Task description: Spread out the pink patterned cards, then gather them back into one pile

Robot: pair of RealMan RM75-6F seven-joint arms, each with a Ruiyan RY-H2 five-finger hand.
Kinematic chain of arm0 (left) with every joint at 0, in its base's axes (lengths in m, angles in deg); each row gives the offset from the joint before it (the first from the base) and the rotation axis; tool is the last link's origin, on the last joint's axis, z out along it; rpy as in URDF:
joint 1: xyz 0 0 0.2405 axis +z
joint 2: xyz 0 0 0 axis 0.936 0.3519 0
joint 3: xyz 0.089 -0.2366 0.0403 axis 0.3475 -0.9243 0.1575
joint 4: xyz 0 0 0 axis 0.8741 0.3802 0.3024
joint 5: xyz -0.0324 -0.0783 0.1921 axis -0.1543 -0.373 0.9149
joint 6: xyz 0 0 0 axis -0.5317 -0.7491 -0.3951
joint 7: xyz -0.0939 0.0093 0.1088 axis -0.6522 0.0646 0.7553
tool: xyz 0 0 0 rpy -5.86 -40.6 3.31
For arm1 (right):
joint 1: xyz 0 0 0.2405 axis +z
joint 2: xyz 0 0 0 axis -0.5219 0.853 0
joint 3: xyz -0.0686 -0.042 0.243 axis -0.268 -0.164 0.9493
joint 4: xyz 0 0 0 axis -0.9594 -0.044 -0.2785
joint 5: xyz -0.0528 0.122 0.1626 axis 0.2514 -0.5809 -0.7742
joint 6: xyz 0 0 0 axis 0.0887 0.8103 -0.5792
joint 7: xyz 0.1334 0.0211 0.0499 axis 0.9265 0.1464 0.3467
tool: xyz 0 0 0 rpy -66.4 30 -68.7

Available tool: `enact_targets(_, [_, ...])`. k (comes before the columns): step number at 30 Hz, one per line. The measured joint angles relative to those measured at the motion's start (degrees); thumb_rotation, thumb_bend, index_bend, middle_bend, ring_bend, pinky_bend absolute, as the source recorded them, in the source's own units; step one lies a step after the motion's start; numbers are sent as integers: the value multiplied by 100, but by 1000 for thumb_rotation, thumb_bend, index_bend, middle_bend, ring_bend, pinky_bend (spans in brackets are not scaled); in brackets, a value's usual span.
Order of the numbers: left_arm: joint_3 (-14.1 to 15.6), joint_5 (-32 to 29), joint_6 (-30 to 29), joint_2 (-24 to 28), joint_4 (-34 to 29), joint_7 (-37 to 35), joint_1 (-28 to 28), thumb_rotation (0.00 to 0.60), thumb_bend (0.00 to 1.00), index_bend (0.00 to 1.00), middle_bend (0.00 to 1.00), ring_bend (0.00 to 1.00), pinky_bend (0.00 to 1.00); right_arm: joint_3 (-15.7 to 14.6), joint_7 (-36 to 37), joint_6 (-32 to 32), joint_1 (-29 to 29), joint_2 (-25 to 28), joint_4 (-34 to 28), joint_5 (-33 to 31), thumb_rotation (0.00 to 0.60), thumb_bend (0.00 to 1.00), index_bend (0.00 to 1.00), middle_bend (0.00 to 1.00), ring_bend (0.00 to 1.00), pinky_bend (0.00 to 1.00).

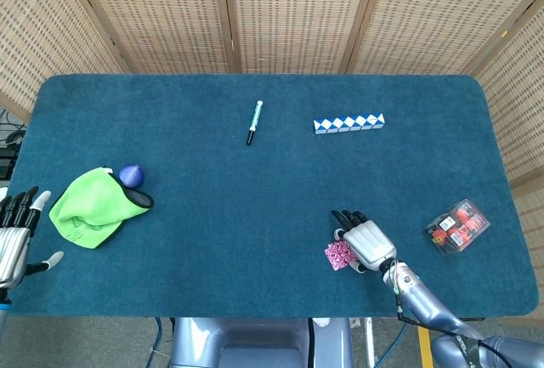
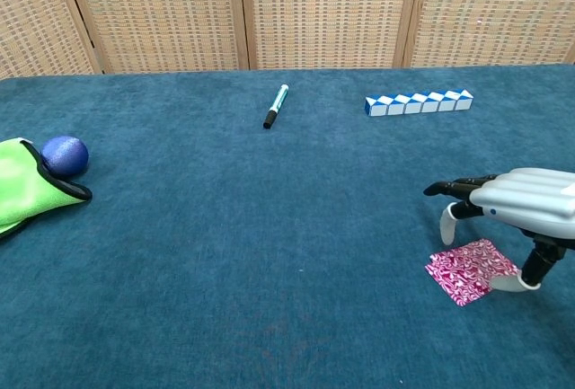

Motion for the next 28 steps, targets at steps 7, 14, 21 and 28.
enact_targets(7, [-1, -3, 2, 3, -8, 2, -1, 600, 0, 0, 0, 0, 0, -7, -73, 30, 4, -12, -38, -48, 600, 260, 307, 0, 0, 105])
enact_targets(14, [-3, -6, 5, 6, -8, -18, -1, 600, 0, 0, 0, 0, 0, -11, 162, 262, -66, 260, -325, 175, 600, 260, 307, 0, 0, 105])
enact_targets(21, [-1, 17, -9, 3, 18, -49, 1, 600, 0, 0, 0, 0, 0, -60, 920, 1199, -455, 671, -483, 784, 600, 260, 283, 0, 0, 94])
enact_targets(28, [-24, 88, -142, -81, 127, -9, 16, 600, 0, 0, 0, 0, 0, -108, 1723, 3017, -1358, 817, -58, 1335, 600, 14, 3, 0, 0, 3])
